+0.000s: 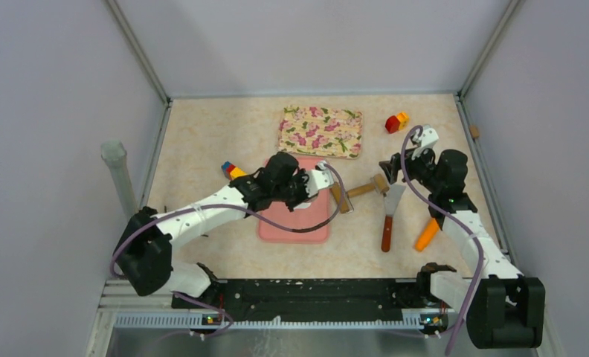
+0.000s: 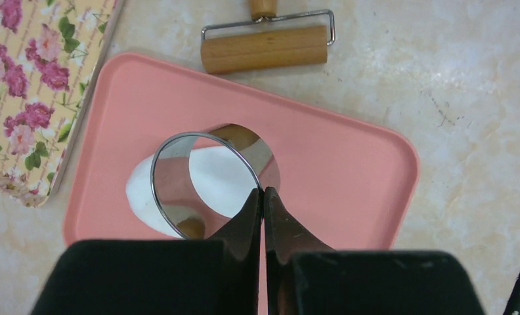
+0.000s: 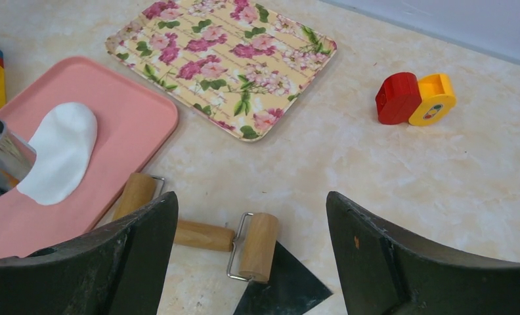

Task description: Roll out the dumpling wrappers from the dough

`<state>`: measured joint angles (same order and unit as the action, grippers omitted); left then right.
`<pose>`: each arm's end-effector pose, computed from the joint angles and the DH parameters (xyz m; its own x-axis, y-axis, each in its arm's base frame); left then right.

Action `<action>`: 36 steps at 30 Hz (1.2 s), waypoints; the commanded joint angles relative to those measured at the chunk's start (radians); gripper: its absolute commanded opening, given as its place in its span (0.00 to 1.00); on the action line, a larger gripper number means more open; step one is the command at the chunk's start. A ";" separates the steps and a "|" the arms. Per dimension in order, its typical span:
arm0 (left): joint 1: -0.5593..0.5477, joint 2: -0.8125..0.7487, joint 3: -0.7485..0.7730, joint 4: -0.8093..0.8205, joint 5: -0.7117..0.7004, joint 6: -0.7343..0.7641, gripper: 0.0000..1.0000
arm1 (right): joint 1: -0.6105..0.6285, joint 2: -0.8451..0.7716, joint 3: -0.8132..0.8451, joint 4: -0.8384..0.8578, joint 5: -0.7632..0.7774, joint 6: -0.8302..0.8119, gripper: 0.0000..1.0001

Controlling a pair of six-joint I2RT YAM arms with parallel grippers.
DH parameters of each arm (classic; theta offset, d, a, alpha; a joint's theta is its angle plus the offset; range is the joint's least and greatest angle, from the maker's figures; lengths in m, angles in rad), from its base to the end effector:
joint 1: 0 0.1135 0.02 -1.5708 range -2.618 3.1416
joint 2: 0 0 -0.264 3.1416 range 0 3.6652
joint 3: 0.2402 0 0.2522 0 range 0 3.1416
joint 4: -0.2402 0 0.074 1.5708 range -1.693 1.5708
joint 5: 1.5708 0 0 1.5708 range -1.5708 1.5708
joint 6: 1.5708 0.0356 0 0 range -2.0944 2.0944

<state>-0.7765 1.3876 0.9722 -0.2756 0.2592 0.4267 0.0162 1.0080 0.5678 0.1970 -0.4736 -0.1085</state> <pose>0.2103 -0.2194 0.2600 -0.0752 0.6347 -0.7691 0.9331 0.3169 0.1702 0.2286 0.0199 0.2612 -0.1899 -0.0994 -0.9768 -0.4804 0.8770 0.0041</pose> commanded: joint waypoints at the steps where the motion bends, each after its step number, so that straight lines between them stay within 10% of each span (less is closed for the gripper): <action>1: -0.034 0.045 -0.002 -0.010 -0.097 0.115 0.00 | -0.012 -0.031 -0.003 0.052 -0.021 0.002 0.81; 36: -0.115 0.122 -0.115 0.122 -0.313 0.166 0.00 | -0.012 -0.020 -0.007 0.058 -0.054 0.010 0.81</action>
<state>-0.8864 1.5513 0.8646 -0.1989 -0.0616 0.5838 0.0162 0.9989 0.5625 0.2016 -0.5056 -0.1070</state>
